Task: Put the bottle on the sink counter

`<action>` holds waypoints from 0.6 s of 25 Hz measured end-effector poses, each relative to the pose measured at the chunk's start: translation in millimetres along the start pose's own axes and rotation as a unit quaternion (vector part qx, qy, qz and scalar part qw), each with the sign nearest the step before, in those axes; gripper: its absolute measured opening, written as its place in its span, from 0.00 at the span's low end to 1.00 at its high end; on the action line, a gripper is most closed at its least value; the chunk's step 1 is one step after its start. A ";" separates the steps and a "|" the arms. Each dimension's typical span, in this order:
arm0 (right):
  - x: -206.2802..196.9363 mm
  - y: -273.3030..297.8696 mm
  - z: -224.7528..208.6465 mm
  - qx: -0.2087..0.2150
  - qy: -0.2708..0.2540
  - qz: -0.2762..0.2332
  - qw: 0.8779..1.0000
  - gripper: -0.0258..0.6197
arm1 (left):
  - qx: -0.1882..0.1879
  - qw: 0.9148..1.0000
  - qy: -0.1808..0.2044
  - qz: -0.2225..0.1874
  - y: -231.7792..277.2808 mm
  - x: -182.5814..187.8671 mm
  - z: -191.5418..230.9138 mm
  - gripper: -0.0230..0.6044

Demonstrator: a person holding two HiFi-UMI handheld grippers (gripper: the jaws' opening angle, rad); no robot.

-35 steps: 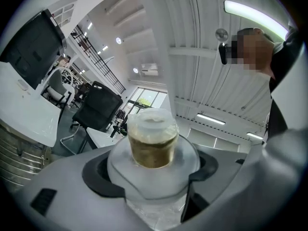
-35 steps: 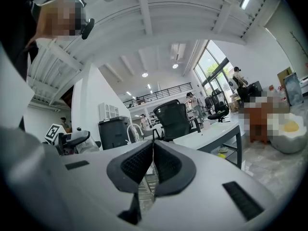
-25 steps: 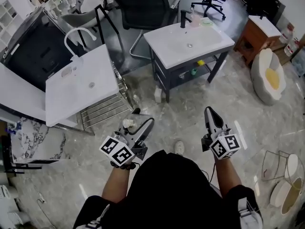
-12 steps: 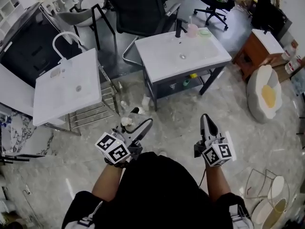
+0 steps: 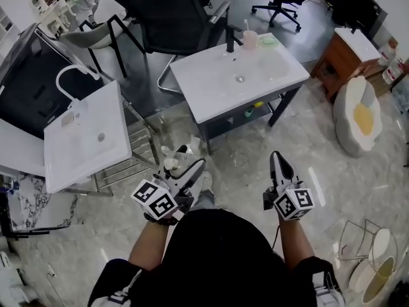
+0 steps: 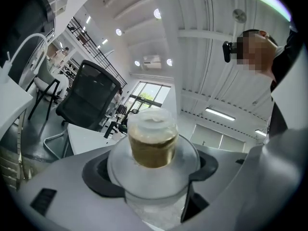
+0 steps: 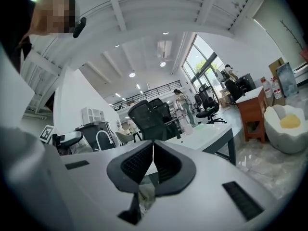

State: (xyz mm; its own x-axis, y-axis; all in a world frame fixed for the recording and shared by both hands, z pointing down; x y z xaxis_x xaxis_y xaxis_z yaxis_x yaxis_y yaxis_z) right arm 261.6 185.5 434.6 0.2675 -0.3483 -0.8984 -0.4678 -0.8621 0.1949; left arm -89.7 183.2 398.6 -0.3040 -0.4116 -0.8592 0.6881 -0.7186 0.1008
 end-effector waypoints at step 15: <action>64.9 142.8 3.3 0.017 -0.070 0.010 0.997 0.09 | -0.029 0.999 0.000 -0.028 99.3 79.4 120.9 0.60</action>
State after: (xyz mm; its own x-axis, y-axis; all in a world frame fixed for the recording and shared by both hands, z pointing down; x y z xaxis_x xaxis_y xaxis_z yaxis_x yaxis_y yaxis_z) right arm 209.4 41.1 402.9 0.1394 -0.3083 -0.9410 -0.5000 -0.8422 0.2019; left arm -125.1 11.4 401.0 -0.3425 -0.3718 -0.8628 0.7070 -0.7068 0.0239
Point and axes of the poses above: the fingertips, and each gripper's own axes: y forward along the fingers, z to its left, x out of its top, the point moved 10 cm from there along -y, backward along the fingers, and after that the axes turned 7 degrees about z, right-handed, at the moved point
